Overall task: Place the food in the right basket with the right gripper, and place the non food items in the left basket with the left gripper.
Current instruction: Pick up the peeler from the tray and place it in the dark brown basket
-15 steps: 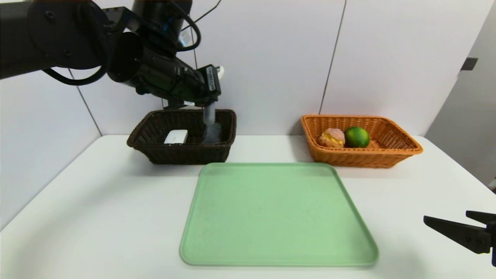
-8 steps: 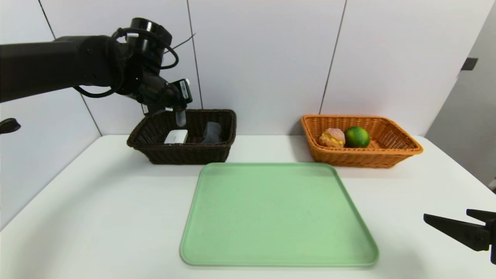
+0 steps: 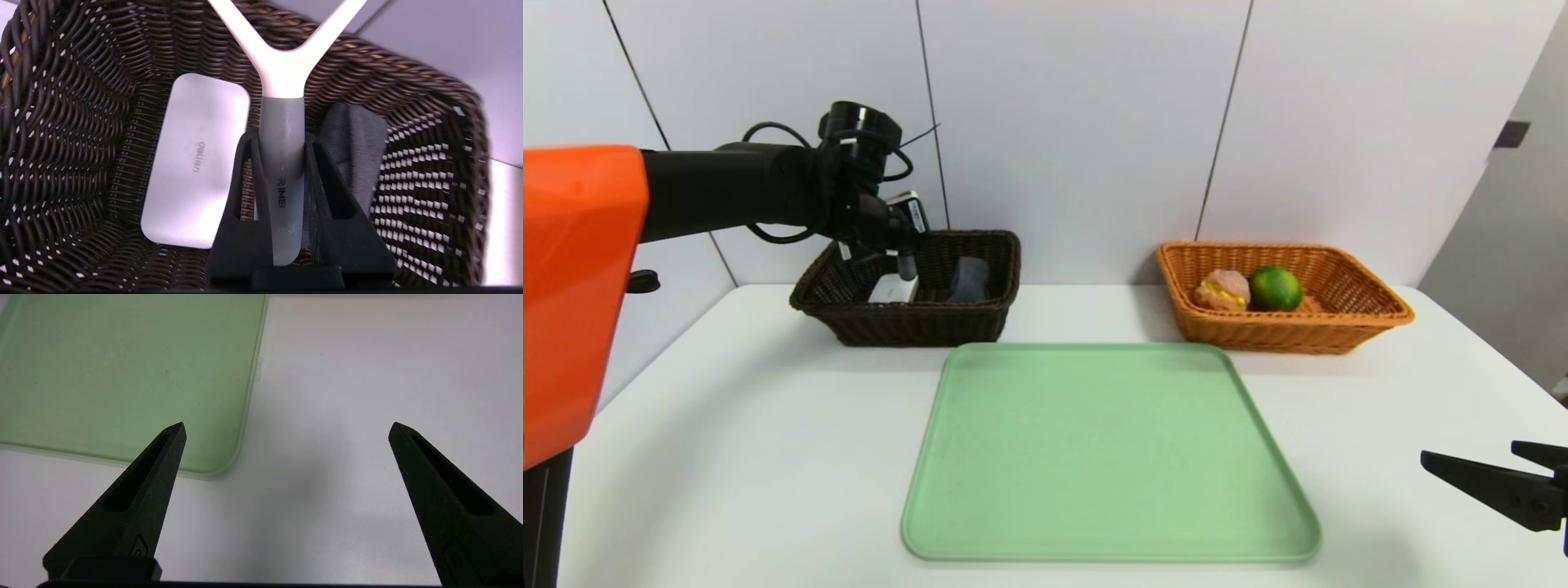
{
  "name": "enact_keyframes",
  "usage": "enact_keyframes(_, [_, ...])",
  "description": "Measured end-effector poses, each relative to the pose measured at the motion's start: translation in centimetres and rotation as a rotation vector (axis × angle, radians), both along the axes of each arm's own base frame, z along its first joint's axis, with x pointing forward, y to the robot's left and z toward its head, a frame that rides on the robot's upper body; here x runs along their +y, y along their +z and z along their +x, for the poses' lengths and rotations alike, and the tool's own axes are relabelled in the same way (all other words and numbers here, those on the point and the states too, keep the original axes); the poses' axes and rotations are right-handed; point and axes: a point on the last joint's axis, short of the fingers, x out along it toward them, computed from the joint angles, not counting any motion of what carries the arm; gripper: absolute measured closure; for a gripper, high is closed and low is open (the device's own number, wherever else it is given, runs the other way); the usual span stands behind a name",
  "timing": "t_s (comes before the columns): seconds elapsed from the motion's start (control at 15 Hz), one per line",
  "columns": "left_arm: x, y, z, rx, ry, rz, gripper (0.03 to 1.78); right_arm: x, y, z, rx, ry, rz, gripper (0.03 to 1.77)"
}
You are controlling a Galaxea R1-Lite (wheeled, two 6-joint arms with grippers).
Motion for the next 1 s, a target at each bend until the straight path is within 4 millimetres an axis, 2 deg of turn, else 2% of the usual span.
enact_keyframes(0.27, [-0.2, -1.4, 0.7, 0.030, 0.005, 0.007, 1.53, 0.0, 0.0, -0.1, -0.005, 0.001, 0.000, 0.09])
enact_keyframes(1.0, [-0.2, -2.9, 0.7, 0.086, 0.020, -0.003, 1.53, 0.0, 0.1, 0.2, -0.001, 0.007, -0.004, 0.09])
